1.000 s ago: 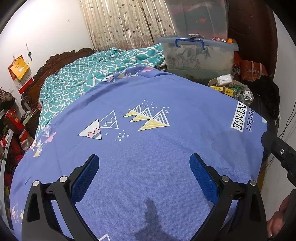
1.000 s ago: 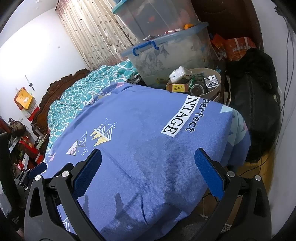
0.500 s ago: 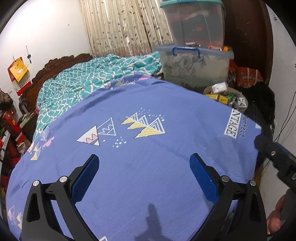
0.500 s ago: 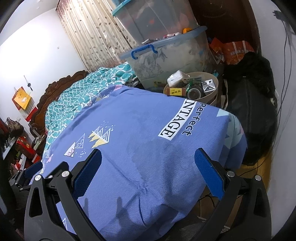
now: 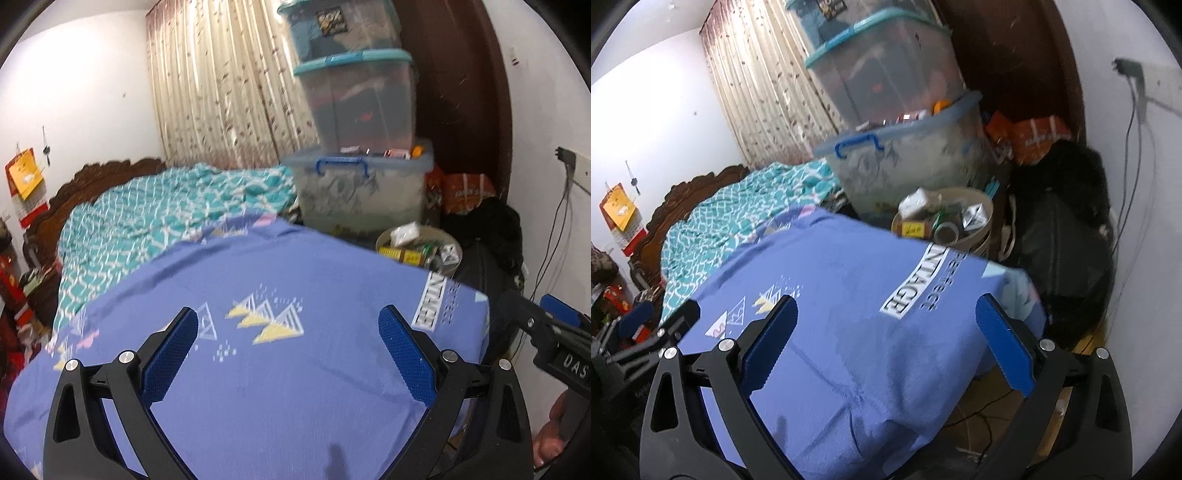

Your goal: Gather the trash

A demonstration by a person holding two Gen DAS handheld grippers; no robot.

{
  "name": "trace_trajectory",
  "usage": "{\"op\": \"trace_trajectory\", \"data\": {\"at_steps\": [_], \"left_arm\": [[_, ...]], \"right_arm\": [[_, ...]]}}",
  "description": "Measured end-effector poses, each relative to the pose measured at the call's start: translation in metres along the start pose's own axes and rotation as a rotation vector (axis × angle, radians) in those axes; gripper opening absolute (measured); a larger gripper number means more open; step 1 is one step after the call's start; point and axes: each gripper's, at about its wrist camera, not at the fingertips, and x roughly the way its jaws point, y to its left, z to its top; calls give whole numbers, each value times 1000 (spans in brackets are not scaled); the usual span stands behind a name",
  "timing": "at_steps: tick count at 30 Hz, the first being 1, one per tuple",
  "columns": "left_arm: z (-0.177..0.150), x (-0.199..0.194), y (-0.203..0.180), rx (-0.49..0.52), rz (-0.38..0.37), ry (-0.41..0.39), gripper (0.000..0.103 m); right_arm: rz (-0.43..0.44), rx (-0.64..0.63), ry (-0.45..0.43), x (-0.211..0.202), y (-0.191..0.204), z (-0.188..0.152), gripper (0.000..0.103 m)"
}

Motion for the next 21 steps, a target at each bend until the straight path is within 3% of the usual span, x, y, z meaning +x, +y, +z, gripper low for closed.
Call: {"op": "trace_trajectory", "data": {"at_steps": [7,21], "left_arm": [[10,-5,12,-28,-33,-68,94],[12,-11,24,-34,-9,-51,94]], "right_arm": [[-58,-42,-46,-20,13,5,95],[-51,-80,-70,-31,37,4,94]]}}
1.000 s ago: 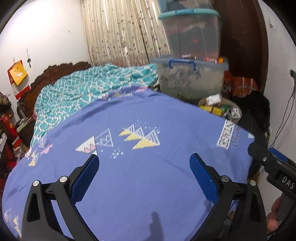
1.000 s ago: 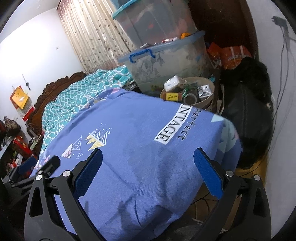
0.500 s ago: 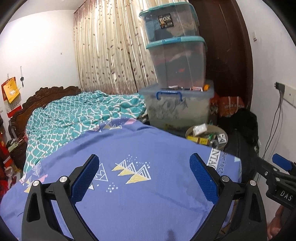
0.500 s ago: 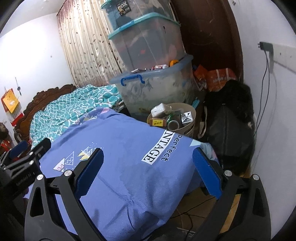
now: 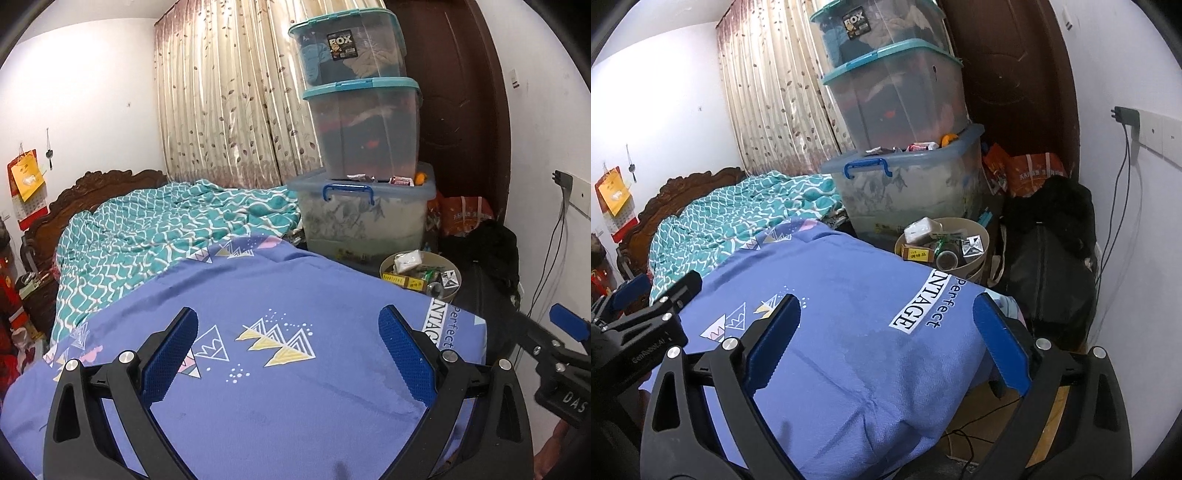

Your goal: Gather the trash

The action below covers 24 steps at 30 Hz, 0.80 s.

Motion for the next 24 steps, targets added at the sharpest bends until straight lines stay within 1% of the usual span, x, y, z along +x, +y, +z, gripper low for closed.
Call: {"op": "trace_trajectory", "data": {"at_steps": [6,13,24], "left_arm": [[-1,4,2,-11,1,22,94],[-2,7,0,-2,7,33,94],[-4,9,2,-15,14,49,94]], "right_arm": [[5,3,5,-1,-1,0,94],[13,8,20,1,-1,-2,94],[22,8,33,6,0,-5,94]]}}
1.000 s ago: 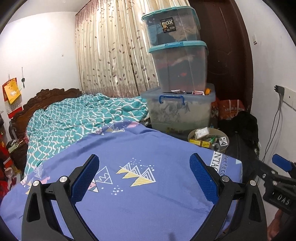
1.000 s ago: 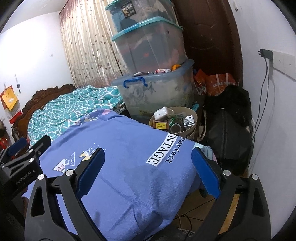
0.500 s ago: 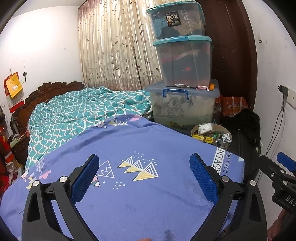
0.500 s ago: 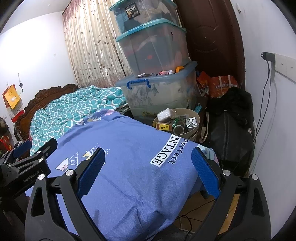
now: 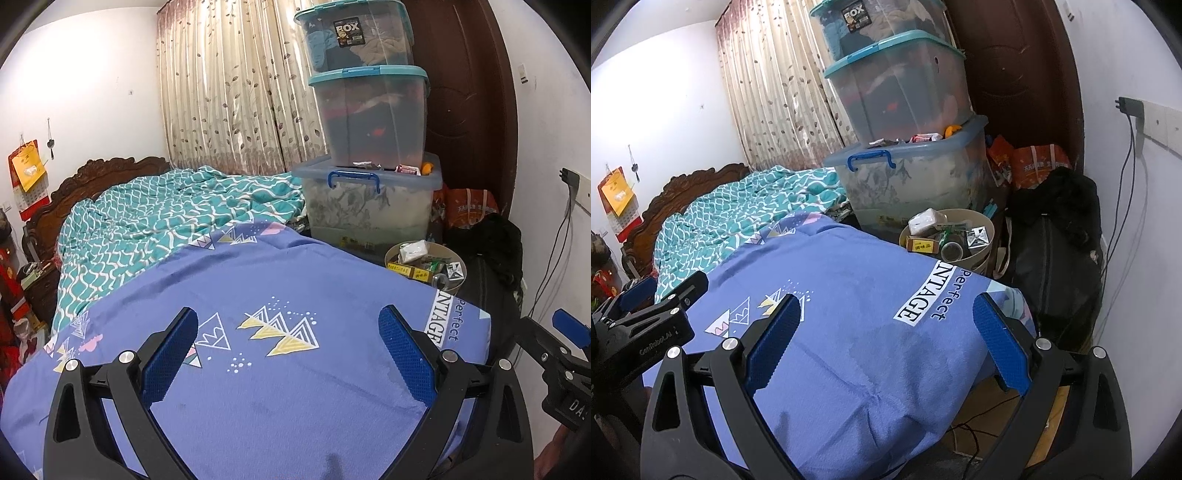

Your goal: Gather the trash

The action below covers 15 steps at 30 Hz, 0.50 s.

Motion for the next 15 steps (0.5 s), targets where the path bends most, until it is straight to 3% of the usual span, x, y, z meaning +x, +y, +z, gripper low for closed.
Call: {"op": "trace_trajectory", "data": {"at_steps": [15], "left_arm": [[-2,3,7,-5,17,16,94]], "right_arm": [[4,-6,16,3,3,-3,94]]}}
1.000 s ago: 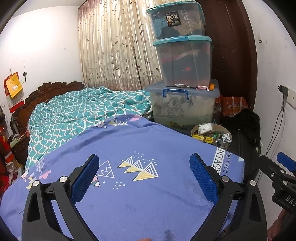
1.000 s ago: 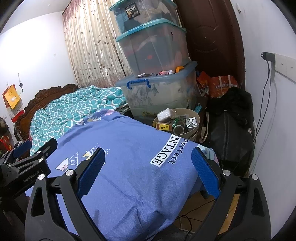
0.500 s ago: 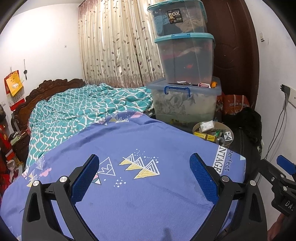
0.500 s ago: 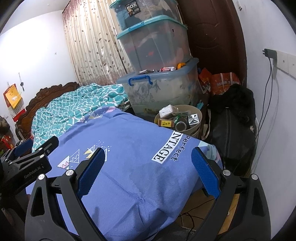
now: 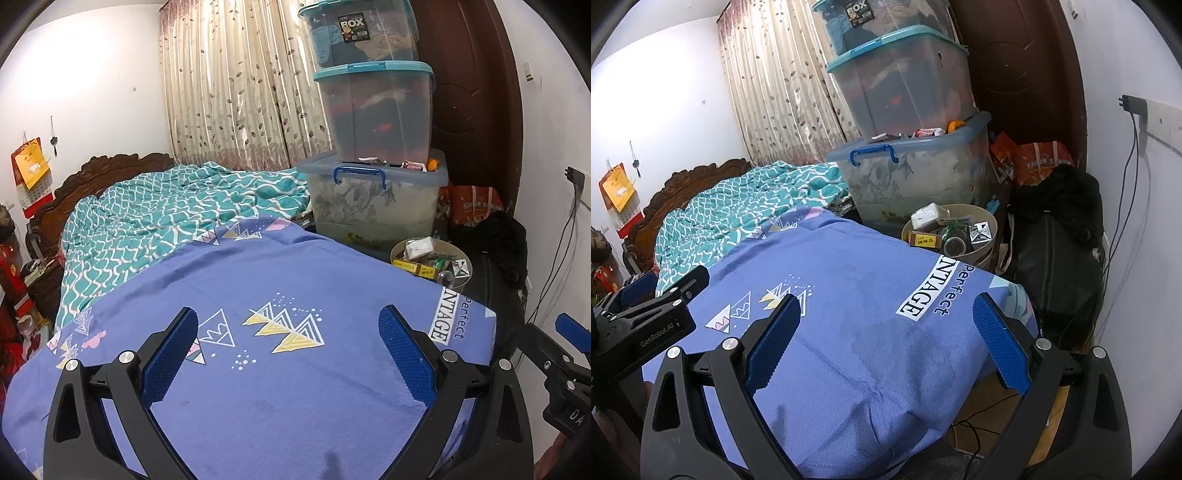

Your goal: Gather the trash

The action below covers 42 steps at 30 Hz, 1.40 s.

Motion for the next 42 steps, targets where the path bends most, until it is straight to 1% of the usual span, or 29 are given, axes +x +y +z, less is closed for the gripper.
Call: {"op": "trace_trajectory", "data": {"at_steps": [6,16,27,42], "left_arm": [[-1,0,-4,21,14,0,94],[-1,5,-1,12,19,24,94],[0,9,-3,27,44,36,94],[-1,8,-5,35,33,36,94]], "right_arm": [[1,3,4,0,0,-1,94],[3,7,15,2,1,-4,94],[3,13,23,2,1,-7,94],[4,12,23,3,1,-10,94]]}}
